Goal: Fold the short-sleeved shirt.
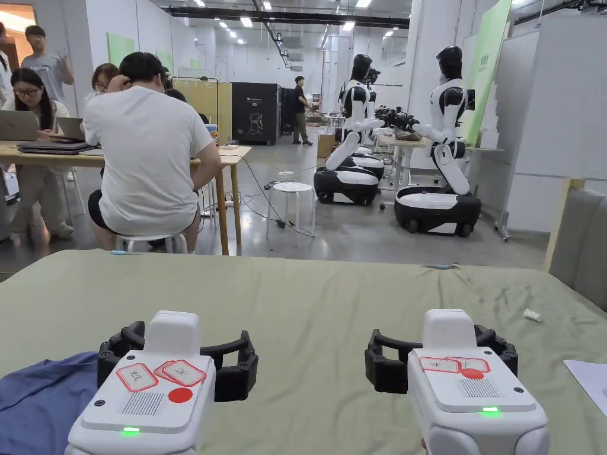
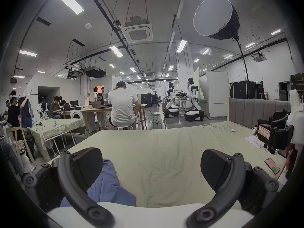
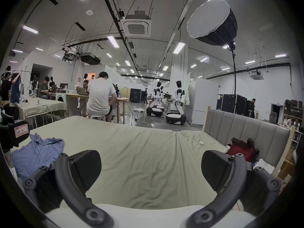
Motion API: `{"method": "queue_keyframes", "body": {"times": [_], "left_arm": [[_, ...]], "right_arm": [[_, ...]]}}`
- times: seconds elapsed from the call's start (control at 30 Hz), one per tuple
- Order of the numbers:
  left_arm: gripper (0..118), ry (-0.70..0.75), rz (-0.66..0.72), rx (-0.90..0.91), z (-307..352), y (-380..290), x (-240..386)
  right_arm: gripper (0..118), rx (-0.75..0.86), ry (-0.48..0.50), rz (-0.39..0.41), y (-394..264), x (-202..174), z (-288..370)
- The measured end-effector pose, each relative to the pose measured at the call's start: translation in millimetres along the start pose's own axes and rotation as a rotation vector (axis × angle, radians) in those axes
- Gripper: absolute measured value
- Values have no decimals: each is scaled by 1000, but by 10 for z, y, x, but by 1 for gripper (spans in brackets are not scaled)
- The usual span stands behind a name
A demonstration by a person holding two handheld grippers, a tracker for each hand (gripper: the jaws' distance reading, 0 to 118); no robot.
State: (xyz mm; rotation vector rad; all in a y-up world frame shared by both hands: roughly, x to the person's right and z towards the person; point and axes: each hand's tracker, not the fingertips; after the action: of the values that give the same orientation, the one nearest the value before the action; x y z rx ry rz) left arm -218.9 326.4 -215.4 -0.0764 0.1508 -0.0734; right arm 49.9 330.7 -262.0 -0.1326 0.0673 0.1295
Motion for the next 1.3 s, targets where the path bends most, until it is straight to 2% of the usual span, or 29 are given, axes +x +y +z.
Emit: {"method": "queue_keyframes", "body": {"times": [1.3], "left_arm": [[118,-19,8,20,37,36,7]], "right_arm": [[118,18,-4,5,-53,-20,1]]}}
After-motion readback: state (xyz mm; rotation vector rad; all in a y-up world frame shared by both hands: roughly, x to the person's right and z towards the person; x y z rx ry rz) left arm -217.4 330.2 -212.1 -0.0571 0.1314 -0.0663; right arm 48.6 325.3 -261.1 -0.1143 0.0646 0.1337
